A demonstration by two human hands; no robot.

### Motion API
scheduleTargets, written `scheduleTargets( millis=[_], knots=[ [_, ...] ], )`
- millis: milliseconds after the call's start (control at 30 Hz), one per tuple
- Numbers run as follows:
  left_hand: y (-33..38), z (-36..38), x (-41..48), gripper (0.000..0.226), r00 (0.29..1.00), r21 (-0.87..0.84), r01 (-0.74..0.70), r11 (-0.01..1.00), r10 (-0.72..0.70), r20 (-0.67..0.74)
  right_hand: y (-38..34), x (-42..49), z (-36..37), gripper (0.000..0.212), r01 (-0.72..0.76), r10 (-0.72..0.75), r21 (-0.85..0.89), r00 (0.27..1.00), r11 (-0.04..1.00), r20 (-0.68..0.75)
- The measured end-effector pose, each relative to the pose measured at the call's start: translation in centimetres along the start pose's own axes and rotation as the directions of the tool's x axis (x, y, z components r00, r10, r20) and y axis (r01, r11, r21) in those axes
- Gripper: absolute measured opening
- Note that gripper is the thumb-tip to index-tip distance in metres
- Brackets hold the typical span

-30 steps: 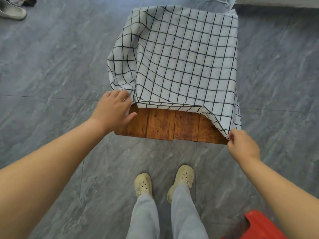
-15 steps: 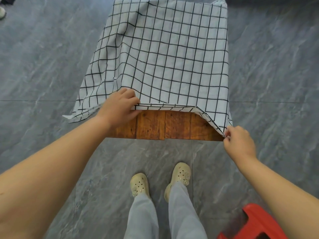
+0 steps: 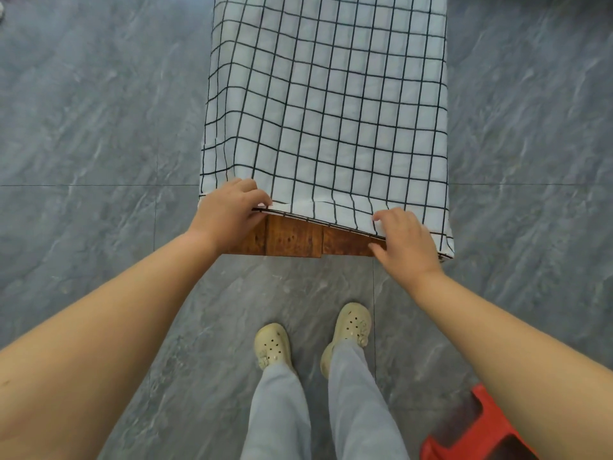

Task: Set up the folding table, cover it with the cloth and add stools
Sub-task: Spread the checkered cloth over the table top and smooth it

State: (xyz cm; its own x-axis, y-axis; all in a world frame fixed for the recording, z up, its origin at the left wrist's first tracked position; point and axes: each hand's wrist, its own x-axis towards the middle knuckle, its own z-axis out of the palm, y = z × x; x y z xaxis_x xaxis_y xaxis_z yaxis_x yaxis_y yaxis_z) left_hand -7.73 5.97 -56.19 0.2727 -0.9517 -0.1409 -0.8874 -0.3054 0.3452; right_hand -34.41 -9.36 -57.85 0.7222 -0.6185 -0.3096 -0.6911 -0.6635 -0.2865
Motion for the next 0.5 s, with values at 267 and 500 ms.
scheduleTargets(
  millis=[267,500],
  knots=[
    [-0.2,0.1,-2.4,0.011,0.993,0.006,-0.001,1.0,0.002,-0.114,-0.8,-1.4,1.1,0.012,0.008,0.011,0.116,0.987,0.993,-0.158],
    [0.6,1.0,-5.9,0.011,0.985,-0.088,0.028,0.996,-0.043,-0.166,-1.0,-4.6,1.3,0.011,0.02,0.034,0.165,0.946,0.986,-0.323]
  ],
)
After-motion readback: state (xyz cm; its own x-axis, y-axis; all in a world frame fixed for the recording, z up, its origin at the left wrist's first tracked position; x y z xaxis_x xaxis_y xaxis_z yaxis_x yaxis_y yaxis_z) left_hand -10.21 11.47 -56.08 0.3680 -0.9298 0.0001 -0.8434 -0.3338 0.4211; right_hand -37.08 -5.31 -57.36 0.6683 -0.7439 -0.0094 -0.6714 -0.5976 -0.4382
